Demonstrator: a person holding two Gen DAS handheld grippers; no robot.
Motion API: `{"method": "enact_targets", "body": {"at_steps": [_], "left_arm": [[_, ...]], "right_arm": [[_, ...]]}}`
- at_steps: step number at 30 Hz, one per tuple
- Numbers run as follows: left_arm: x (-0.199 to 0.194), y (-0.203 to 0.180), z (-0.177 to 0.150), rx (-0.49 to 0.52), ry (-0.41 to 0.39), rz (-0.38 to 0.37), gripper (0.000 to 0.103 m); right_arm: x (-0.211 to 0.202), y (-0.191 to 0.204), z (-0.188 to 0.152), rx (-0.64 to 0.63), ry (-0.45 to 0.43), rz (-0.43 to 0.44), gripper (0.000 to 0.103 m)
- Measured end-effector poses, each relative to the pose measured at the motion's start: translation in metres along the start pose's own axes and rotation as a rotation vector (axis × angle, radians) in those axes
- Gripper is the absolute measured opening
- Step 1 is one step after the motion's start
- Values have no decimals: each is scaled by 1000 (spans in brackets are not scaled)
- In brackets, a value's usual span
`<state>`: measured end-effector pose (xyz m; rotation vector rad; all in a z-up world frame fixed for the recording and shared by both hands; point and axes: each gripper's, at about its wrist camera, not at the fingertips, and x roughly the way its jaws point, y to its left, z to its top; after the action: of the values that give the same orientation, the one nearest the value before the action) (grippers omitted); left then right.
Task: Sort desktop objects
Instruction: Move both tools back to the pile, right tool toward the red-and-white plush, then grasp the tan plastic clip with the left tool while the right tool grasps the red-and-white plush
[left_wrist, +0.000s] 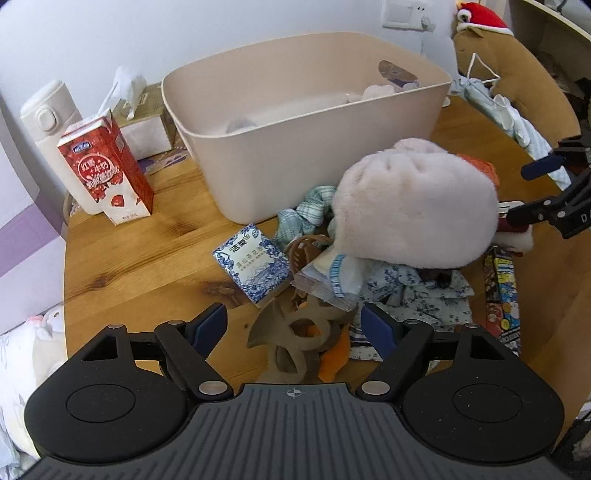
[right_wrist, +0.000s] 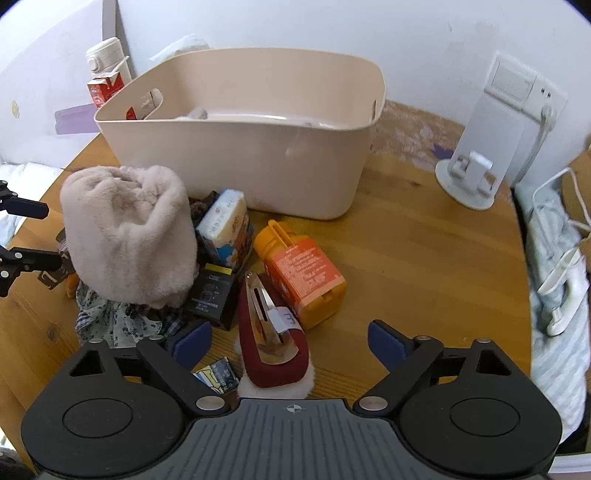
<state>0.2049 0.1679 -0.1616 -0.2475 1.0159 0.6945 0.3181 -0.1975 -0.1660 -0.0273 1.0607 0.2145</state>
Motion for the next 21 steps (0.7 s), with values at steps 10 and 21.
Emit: {"method": "enact_targets", "body": {"at_steps": [10,21], "left_arm": [[25,21,9,-84,99,-107,81],[36,23,8,-84,143,-137,71]], "right_arm": [[22,0,3,-27,46,51,86],[38,1,6,-19,87,62,71]]}}
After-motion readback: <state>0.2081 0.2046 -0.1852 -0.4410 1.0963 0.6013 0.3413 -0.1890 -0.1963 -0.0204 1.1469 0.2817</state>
